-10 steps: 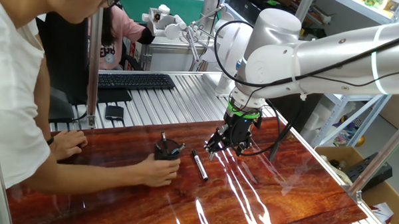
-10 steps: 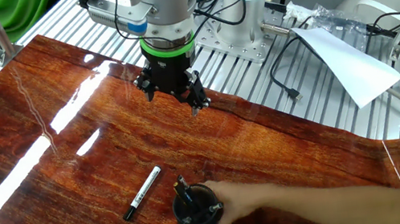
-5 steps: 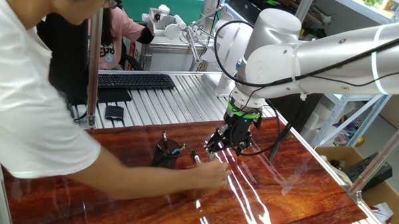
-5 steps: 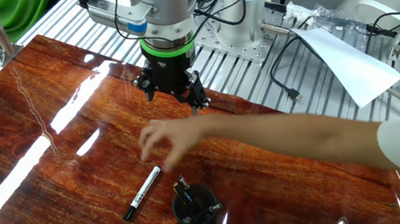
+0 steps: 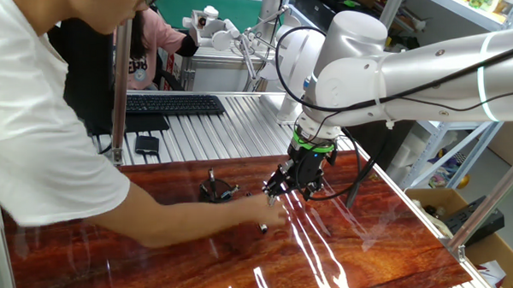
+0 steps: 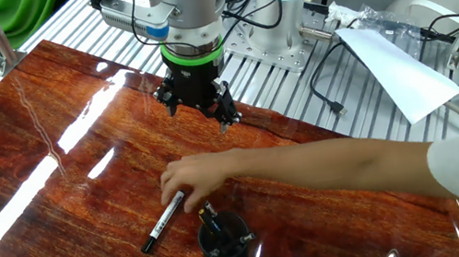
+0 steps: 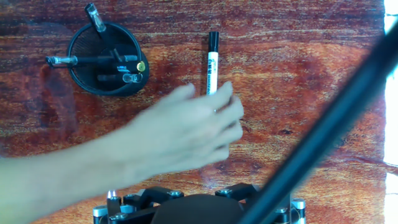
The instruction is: Put the pen into the pen holder
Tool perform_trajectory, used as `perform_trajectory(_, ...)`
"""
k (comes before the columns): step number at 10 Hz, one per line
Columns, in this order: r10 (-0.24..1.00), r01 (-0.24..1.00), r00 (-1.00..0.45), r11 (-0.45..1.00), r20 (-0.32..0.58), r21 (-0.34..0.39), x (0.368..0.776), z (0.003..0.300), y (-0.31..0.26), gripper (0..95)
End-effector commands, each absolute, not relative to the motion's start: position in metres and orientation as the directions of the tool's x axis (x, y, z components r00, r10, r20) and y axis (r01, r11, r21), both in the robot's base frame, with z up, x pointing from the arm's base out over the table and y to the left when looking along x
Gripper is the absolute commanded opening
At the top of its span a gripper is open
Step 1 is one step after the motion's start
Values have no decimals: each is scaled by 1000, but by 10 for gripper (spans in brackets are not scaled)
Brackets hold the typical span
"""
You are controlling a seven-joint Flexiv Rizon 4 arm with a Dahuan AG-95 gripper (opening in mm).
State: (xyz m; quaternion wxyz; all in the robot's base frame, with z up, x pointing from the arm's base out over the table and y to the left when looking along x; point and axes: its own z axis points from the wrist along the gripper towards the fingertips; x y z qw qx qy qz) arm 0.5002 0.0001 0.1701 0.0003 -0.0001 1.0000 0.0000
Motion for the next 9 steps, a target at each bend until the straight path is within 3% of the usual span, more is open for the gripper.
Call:
perform_trajectory(1, 199, 198, -979, 980, -40, 19, 500, 170, 0, 0)
perform_trajectory(9, 200, 198, -979, 979, -35, 42, 500, 170, 0, 0)
